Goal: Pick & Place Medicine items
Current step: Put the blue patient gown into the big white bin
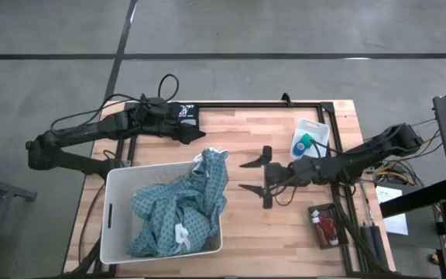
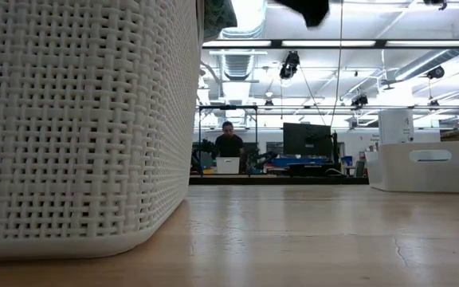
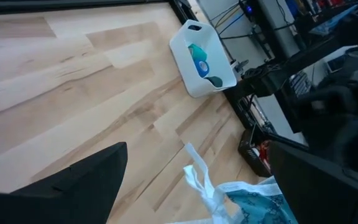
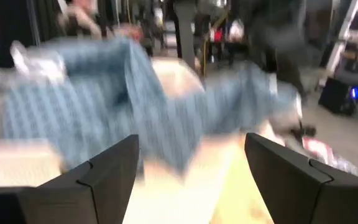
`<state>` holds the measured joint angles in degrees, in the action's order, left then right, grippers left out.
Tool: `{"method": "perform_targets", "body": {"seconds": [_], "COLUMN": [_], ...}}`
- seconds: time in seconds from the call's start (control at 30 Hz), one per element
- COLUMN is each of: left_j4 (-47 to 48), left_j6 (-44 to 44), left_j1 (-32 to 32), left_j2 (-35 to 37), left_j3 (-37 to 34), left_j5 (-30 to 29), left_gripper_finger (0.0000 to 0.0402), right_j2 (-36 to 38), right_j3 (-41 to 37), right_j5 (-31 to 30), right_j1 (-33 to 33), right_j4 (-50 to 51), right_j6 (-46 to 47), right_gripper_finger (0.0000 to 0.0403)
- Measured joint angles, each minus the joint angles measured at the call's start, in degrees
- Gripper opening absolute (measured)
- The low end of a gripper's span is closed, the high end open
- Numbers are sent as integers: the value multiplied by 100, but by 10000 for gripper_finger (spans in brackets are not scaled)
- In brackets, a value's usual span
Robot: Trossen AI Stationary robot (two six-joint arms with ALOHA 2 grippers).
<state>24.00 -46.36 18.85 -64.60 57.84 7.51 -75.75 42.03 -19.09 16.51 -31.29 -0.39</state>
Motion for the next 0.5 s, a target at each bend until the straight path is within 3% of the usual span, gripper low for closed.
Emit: {"method": "perform_targets", "body": {"seconds": [0.13, 0.27, 0.5], "left_j4": [14, 25, 45], "left_j6": [-1, -1, -1], "left_j1": [0, 0, 0], "left_j2": [0, 0, 0], "left_j3": [0, 0, 0], "left_j5": [2, 0, 0], "left_gripper_finger": [393, 393, 393], "right_j2": [-229, -721, -1823], "right_j3": [-467, -649, -335], "right_j5": [-24, -43, -48], "right_j1": [-9, -47, -236], "right_j4": [-308, -1279, -2083], "right_j6": [176, 134, 187], "right_gripper_finger": [288, 285, 278]}}
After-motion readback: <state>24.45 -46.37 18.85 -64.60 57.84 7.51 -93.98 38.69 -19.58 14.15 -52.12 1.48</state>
